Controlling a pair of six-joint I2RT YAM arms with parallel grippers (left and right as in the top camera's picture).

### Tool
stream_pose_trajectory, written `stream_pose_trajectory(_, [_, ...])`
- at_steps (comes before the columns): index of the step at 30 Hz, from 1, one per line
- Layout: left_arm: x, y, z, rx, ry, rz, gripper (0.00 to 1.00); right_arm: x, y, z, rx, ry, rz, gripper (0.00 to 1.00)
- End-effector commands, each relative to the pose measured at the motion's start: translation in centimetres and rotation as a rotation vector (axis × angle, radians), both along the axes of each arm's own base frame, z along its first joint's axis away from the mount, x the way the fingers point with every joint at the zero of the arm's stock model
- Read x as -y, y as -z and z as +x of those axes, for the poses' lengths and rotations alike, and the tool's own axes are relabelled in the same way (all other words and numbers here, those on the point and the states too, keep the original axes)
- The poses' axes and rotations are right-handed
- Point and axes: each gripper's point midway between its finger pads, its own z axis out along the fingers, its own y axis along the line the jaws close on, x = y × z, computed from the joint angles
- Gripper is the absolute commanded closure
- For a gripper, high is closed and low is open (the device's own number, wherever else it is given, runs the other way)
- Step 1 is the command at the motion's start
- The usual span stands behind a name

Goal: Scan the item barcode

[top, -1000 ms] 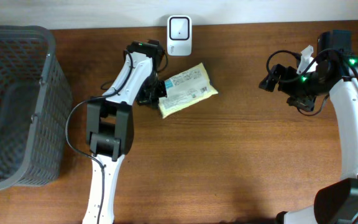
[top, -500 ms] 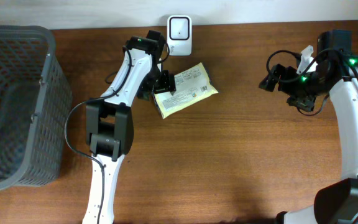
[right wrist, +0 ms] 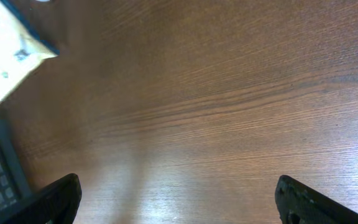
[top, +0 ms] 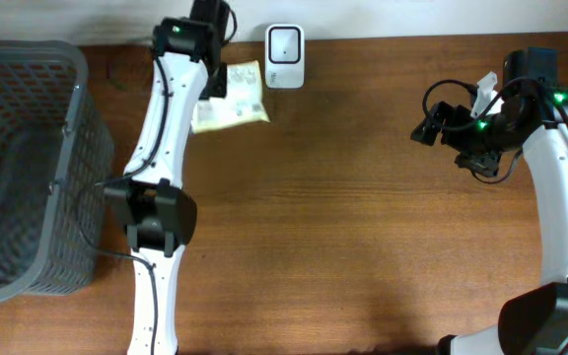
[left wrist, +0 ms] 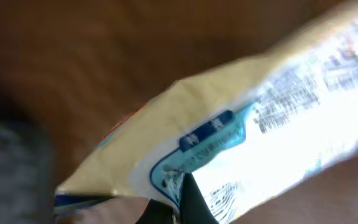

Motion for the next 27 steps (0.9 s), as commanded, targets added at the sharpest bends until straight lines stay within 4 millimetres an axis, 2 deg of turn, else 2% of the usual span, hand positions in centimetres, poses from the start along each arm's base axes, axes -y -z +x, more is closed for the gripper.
stream_pose_trajectory(1, [-6.3, -8.5, 0.3, 0.122, 0.01, 0.473, 1.0, -0.1, 0.0, -0.1, 0.003, -0.011, -0.008, 0.02])
stream_pose_trajectory(3, [-8.9, -11.0, -0.6, 0.126, -0.066, 0.675, 1.0, -0.1, 0.0, -0.1, 0.003, -0.011, -0.008, 0.02])
stream_pose_trajectory(8, [-9.3, -10.8, -1.4, 0.065, -0.035, 0.712, 1.0, -0.1, 0.0, -0.1, 0.003, -0.011, -0.008, 0.02])
stream_pose_trajectory(10, [-9.1, -9.6, -1.9, -0.005, 0.018, 0.703, 1.0, -0.1, 0.0, -0.1, 0.003, -0.011, -0.008, 0.02])
stream_pose_trajectory(11, [-8.5, -7.9, -2.2, -0.063, 0.072, 0.664, 1.0, -0.1, 0.0, -0.1, 0.003, -0.011, -0.008, 0.02])
stream_pose_trajectory(14, [-7.7, -5.2, -2.6, -0.142, 0.118, 0.662, 1.0, -0.1, 0.0, -0.1, 0.003, -0.011, -0.008, 0.02])
stream_pose_trajectory(18, [-1.4, -2.4, -3.8, -0.188, 0.273, 0.583, 1.0, -0.1, 0.0, -0.1, 0.003, -0.011, -0.008, 0.02])
stream_pose_trajectory(20, [2.1, -1.9, -4.3, -0.174, 0.342, 0.555, 0.85, -0.1, 0.0, -0.1, 0.003, -0.011, -0.008, 0.02])
stream_pose_trajectory(21, [5.0, -1.0, -4.6, -0.165, 0.399, 0.468, 0.82, -0.1, 0.0, -0.1, 0.003, -0.011, -0.008, 0.02])
stream_pose_trajectory(22, [6.7, -0.6, -5.1, -0.163, 0.434, 0.436, 0.85, -0.1, 0.0, -0.1, 0.003, -0.011, -0.008, 0.02])
stream_pose_trajectory(24, [7.1, -1.2, -5.0, -0.141, 0.438, 0.488, 0.96, -0.1, 0.0, -0.1, 0.003, -0.011, -0.008, 0.02])
stream_pose_trajectory(25, [6.9, -1.3, -4.9, -0.139, 0.432, 0.503, 0.96, -0.1, 0.0, -0.1, 0.003, -0.011, -0.008, 0.02])
stream_pose_trajectory(27, [6.4, -1.2, -4.6, -0.13, 0.406, 0.477, 0.64, -0.1, 0.0, -0.1, 0.003, -0.011, -0.008, 0.02])
